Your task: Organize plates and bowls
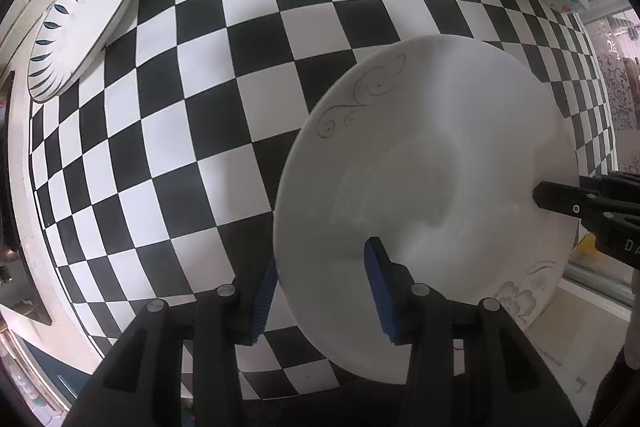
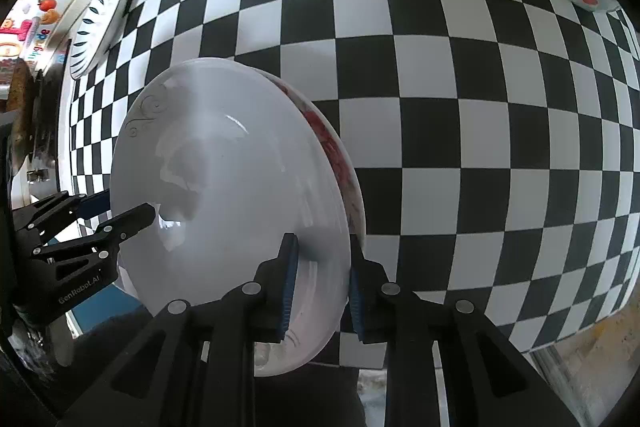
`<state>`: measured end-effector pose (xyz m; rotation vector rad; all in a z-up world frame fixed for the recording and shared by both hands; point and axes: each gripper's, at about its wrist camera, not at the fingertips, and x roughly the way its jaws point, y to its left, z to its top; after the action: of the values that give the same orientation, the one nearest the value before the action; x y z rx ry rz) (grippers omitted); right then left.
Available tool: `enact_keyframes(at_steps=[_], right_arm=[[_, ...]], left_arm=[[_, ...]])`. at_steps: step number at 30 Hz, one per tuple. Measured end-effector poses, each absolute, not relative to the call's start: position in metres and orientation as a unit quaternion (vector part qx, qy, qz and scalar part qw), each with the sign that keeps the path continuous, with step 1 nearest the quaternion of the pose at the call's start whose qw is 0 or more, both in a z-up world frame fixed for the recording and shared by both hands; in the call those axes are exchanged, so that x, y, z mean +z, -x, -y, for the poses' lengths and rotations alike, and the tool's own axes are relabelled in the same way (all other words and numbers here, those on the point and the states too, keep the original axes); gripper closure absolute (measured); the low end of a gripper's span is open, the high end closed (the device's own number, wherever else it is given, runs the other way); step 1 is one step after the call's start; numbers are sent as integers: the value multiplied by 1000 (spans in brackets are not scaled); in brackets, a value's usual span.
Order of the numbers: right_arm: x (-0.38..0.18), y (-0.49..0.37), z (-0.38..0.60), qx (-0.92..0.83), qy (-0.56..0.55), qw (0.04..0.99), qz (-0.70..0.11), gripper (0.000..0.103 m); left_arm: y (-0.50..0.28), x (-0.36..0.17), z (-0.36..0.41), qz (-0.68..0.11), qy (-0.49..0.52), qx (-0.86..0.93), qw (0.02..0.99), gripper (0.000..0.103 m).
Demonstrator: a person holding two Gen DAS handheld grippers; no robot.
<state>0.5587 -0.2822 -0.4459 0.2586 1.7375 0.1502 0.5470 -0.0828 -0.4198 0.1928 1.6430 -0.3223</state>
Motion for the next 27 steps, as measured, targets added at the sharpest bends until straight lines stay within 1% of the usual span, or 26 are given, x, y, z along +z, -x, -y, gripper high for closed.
enact_keyframes(at_steps=[5, 7, 14, 19, 24, 25, 26, 27], right_arm=[[-444, -558, 281, 55, -106, 622, -774, 77], [-444, -554, 285, 34, -73, 621, -780, 76], [-447, -552, 289, 42, -100, 616, -780, 76], [-440, -551, 296, 38, -109, 619, -777, 76], [-415, -558, 288, 44, -110, 637, -762, 75], [-407, -562, 284, 44, -106, 645, -755, 74], [-400, -565, 280, 47, -103, 654, -748, 70], [-391, -570, 272, 54, -101, 666, -737, 61]], left_arm=[[-547, -420, 80, -728, -79, -140, 667, 63], [-549, -419, 77, -727, -77, -139, 668, 63], [-552, -415, 73, -723, -71, -141, 672, 63], [-560, -397, 68, -713, -66, -138, 684, 63], [-568, -367, 54, -682, -50, -121, 720, 61], [-570, -361, 50, -676, -45, -114, 727, 61], [-573, -354, 45, -670, -39, -108, 734, 61], [-576, -347, 40, -662, -34, -101, 742, 61]])
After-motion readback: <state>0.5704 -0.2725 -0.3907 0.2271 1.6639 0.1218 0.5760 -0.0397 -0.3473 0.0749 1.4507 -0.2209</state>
